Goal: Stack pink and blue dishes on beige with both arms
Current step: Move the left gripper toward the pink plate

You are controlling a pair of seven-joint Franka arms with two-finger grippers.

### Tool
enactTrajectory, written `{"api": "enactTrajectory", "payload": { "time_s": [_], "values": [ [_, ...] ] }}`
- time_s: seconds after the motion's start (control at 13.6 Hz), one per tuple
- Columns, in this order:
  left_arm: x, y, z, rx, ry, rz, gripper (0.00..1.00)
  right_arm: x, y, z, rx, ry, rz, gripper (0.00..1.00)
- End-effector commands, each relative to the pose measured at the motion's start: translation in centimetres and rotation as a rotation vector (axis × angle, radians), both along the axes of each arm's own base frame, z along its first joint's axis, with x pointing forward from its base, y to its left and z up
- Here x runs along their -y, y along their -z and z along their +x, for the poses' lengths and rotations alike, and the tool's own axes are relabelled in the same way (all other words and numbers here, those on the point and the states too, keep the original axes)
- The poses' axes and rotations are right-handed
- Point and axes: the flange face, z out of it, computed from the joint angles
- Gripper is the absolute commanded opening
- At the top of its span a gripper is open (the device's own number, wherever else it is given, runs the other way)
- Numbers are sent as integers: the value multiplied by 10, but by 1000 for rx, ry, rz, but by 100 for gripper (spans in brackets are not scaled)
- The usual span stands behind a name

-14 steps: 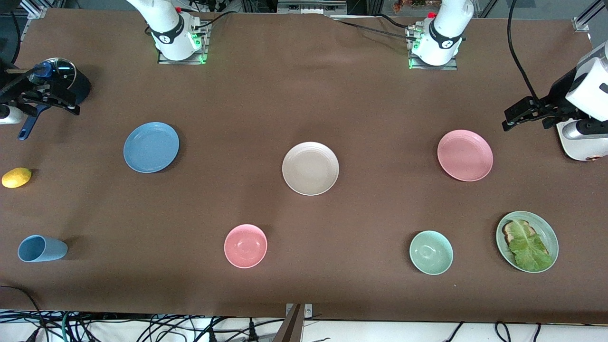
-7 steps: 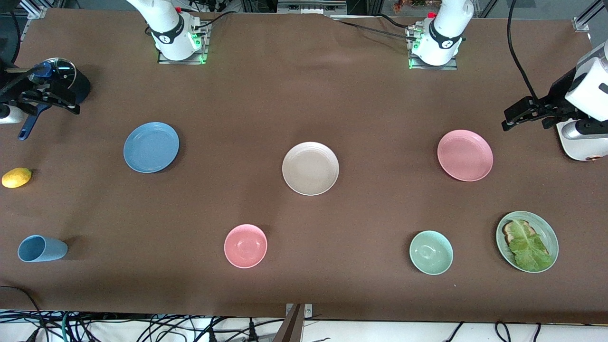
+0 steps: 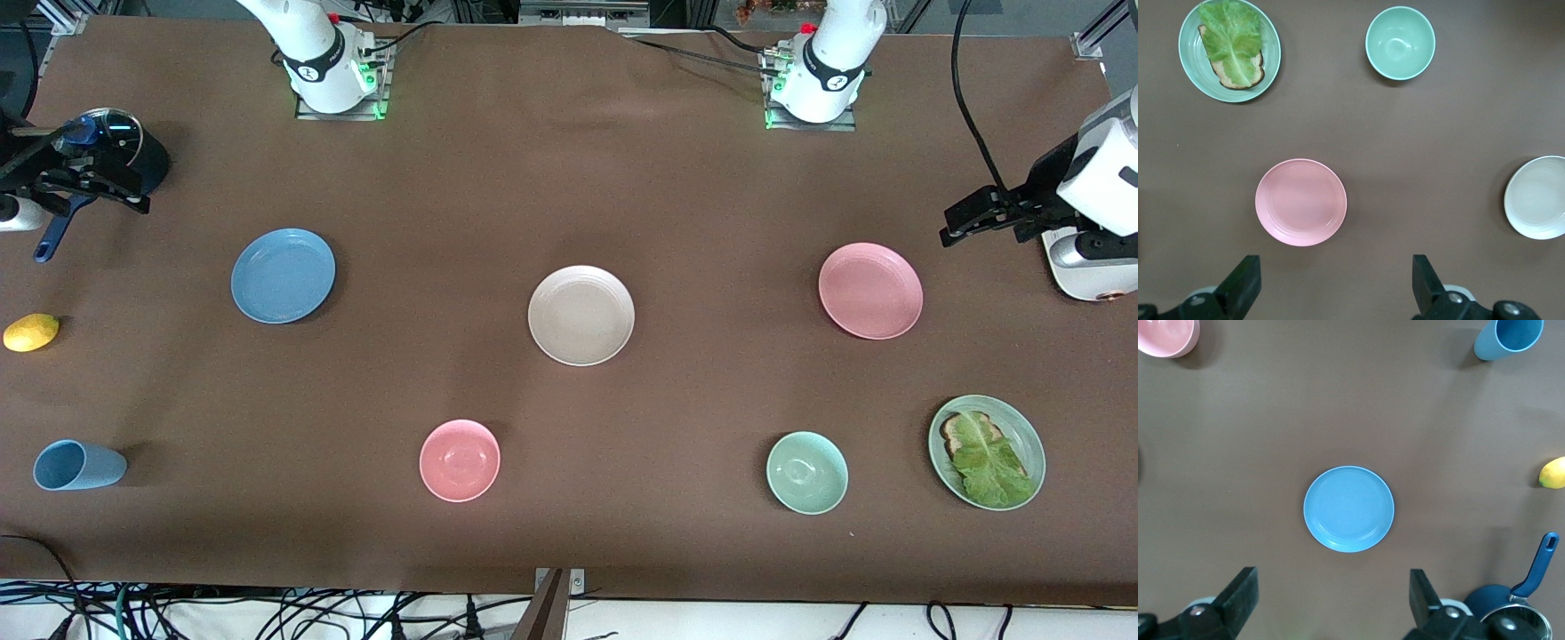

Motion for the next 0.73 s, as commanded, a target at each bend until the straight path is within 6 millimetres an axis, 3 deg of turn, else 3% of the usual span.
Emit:
{"api": "enactTrajectory", "payload": {
  "time_s": [0.0, 0.51, 0.66],
  "values": [
    [-9, 8, 4, -24, 14, -9, 100, 2, -9, -4, 2, -10, -7, 100],
    [-91, 57, 18, -95, -23, -37, 100, 2, -8, -3, 1, -10, -7, 100],
    [-131, 75, 19, -99, 3, -81, 100, 2, -8, -3, -1, -10, -7, 100]
  ]
}}
